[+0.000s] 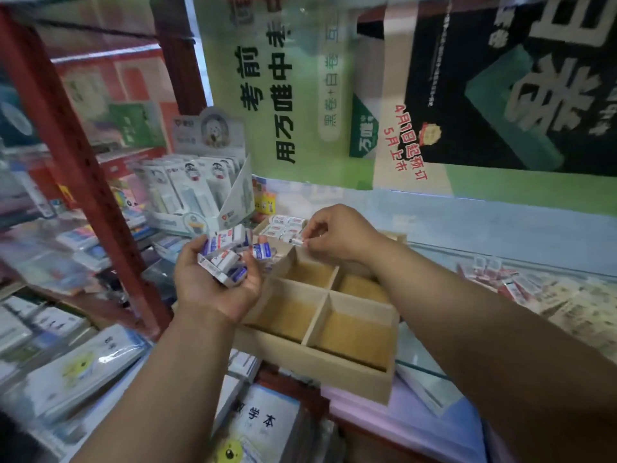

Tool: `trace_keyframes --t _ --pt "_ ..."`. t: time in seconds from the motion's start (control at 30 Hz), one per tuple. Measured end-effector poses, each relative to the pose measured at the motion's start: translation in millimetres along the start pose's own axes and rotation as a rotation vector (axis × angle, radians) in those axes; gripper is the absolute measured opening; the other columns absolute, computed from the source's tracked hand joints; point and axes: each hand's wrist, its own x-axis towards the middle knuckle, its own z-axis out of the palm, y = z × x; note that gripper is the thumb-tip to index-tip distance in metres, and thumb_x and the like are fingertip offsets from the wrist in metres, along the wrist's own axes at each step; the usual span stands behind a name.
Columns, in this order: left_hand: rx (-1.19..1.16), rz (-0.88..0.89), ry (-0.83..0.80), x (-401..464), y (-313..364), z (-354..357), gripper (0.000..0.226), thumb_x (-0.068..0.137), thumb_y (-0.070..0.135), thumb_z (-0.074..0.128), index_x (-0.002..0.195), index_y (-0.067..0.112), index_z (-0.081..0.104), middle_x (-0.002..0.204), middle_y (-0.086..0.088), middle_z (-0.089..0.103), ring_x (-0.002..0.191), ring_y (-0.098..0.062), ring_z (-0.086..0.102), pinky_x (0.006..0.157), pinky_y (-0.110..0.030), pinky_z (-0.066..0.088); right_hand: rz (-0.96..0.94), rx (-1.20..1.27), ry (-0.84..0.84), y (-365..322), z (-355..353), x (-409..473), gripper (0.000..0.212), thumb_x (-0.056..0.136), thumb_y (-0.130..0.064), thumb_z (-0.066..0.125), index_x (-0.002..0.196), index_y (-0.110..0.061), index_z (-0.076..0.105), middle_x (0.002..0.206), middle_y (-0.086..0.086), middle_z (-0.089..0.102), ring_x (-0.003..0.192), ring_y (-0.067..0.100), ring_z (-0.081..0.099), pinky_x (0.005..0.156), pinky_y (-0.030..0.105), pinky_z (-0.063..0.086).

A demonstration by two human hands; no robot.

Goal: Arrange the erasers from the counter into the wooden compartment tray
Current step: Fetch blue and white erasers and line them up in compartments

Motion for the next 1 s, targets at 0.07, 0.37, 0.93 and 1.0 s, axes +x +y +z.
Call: trace_keyframes --t 0.07,0.37,0.93,1.0 --pt "0.022 0.052 0.025 8 18 -5 0.061 0.066 0.033 0.056 0.123 0.012 0.063 0.131 -0.008 0.060 0.112 -0.024 0.060 0.049 -0.019 0.051 -0.022 -0.028 -0.022 -15 21 18 0.011 0.074 -0.018 0.077 0.084 -0.014 0.075 0.085 -0.001 0.070 0.070 0.006 0.055 0.058 0.014 0.039" --pt "-0.006 0.070 -0.079 37 41 -28 0.040 0.070 0.034 0.054 0.083 0.003 0.076 0.094 -0.013 0.071 0.096 -0.027 0.064 0.048 -0.017 0.051 -0.078 -0.370 -0.188 -33 102 68 0.006 0.078 -0.011 0.068 0.074 -0.006 0.068 0.068 0.010 0.059 0.070 0.027 0.055 0.063 0.027 0.043" --pt "0.013 -0.043 -0.060 52 41 -34 0.047 0.075 0.033 0.061 0.117 0.013 0.065 0.110 -0.005 0.066 0.071 -0.015 0.065 0.044 -0.019 0.052 -0.265 0.474 -0.118 -58 81 47 0.037 0.073 -0.022 0.081 0.107 -0.022 0.067 0.102 -0.002 0.066 0.067 -0.004 0.051 0.064 0.009 0.043" --pt "0.019 -0.036 -0.042 54 41 -35 0.045 0.076 0.035 0.061 0.115 0.014 0.065 0.113 -0.003 0.064 0.069 -0.013 0.065 0.045 -0.019 0.052 -0.296 0.432 -0.078 -60 82 47 0.031 0.074 -0.018 0.080 0.104 -0.018 0.070 0.095 -0.003 0.067 0.065 -0.005 0.050 0.062 0.008 0.041"
